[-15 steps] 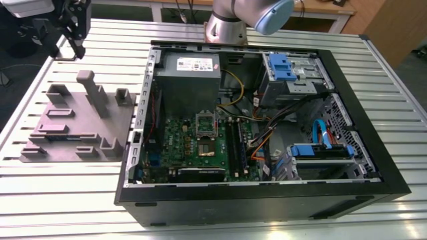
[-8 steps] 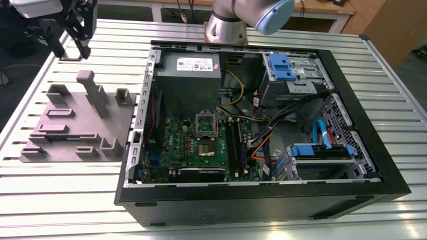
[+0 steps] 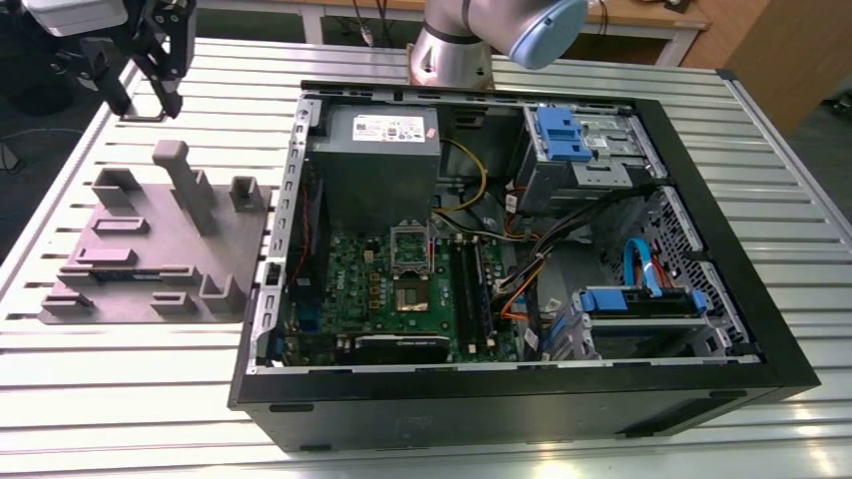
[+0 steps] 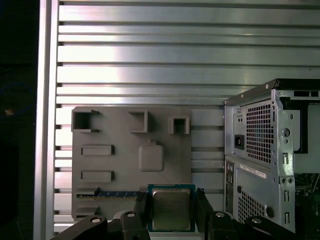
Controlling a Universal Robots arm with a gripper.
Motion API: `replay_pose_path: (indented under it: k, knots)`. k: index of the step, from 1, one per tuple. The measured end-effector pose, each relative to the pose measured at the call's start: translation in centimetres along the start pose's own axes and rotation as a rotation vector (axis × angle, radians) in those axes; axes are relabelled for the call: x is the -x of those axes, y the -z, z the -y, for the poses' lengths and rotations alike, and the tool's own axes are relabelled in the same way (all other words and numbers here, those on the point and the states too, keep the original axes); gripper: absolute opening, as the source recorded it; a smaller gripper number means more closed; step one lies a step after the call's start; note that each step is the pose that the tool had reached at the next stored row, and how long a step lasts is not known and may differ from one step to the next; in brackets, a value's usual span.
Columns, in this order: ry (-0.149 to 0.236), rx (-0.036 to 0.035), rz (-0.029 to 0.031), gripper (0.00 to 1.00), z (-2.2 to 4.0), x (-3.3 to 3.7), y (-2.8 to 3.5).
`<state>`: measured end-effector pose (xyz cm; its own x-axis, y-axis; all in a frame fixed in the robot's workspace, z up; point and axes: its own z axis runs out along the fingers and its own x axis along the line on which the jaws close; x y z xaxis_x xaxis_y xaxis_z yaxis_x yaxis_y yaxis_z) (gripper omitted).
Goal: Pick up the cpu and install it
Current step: 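Pick up the cpu and move it towards the insertion slot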
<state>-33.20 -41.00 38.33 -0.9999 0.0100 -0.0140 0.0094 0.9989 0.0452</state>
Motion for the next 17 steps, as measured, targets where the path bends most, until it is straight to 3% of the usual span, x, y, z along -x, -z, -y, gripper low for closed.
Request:
replay_pose_path:
  k: [17]
  knots:
    - [0.000, 0.0000, 0.0000, 0.47, 0.00, 0.57, -0.01]
